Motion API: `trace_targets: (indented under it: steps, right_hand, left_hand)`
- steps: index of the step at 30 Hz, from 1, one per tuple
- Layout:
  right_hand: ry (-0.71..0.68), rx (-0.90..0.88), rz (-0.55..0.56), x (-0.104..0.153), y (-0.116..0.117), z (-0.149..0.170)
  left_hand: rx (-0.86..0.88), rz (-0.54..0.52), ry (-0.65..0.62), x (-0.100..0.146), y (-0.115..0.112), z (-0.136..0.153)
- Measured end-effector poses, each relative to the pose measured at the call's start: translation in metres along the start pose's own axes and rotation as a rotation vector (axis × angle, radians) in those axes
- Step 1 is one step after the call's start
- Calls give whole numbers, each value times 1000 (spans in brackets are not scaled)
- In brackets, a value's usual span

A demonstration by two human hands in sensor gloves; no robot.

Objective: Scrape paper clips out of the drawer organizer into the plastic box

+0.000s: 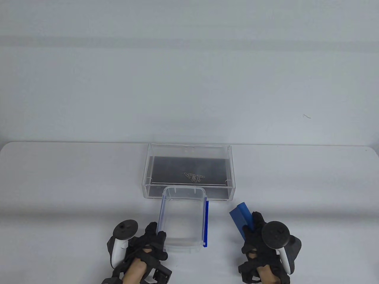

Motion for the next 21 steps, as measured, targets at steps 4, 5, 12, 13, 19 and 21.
trace_targets:
  steps: [4, 5, 12, 13, 19, 21]
  right_hand:
    - [-74, 9, 62, -14, -9, -22]
    - [-93, -2, 68, -19, -10, -28]
    - [-233, -9, 6, -72, -3, -82]
    - [-257, -14, -3, -83, 0, -92]
    - [-325, 104, -143, -135, 29, -136]
    - [-324, 151, -195, -147, 42, -144]
  left_hand:
    - [-43, -2, 27, -6, -8, 3]
    - [-56, 3, 21, -7, -9, 3]
    - [-81, -8, 24, -7, -11, 1]
    - [-81, -7, 28, -7, -11, 1]
    - [-65, 1, 38, -7, -13, 0]
    - [-66, 2, 38, -7, -13, 0]
Point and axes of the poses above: the tracker on the back of each hand, its own z axis roughly to the little-finger side, its own x axis roughly from the fingertips to the wrist, y = z × x, the point moved 2 cm from there along -x, roughly from the wrist to the fingertips, and after that the axes turned 13 degrees about -y, right-handed, at the moved point
